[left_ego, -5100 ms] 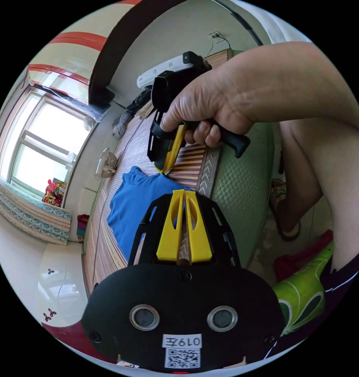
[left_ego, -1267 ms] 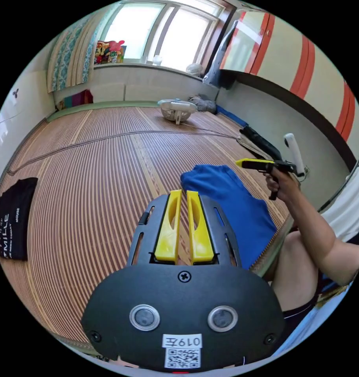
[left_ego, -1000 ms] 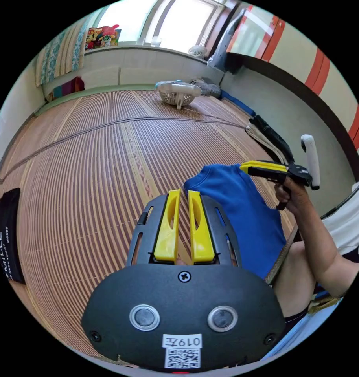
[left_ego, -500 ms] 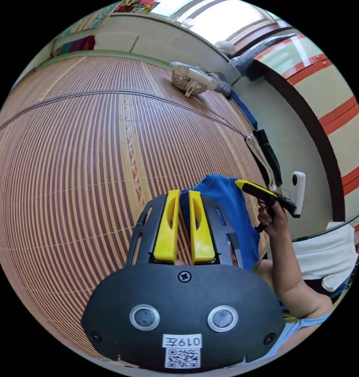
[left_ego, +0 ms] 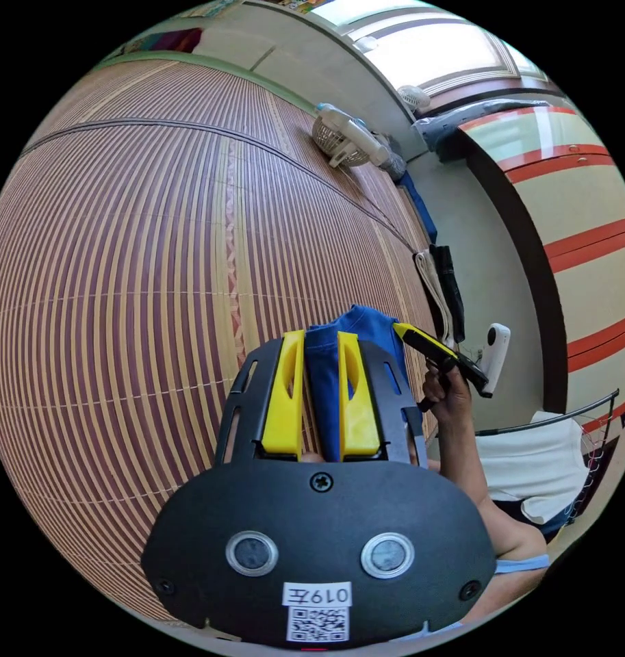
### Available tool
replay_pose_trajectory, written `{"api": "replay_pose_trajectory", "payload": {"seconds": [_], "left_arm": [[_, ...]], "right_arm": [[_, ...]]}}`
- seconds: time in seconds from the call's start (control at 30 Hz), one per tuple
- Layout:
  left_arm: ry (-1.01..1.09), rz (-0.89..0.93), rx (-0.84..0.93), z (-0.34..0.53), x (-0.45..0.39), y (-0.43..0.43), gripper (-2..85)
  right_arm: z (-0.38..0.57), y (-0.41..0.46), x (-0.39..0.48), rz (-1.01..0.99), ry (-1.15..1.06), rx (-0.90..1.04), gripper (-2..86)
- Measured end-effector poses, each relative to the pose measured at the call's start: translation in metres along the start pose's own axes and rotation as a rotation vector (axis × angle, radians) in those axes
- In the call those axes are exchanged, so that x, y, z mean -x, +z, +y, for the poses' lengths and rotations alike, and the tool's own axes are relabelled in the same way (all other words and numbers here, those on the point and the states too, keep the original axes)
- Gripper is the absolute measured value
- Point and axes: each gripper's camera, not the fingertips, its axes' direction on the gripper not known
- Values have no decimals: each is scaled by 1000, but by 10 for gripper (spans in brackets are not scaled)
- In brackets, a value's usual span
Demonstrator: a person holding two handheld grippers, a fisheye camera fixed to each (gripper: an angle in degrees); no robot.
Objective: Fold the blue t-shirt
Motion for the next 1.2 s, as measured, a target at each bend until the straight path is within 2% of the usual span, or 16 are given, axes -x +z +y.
{"api": "replay_pose_trajectory", "payload": {"seconds": [0.37,0.9,1.2], "left_arm": [[-28,-34,25,-43,-25,-10,17],[30,-59,5,-55,-53,-15,9],[36,-15,-65,-45,-62,-32,9]], "right_arm": [[-21,-24,-9,11,31,4,-7],[-47,-62,-22,-13,93,24,-5],[-62,-96,-34,-101,89,20,49]]}}
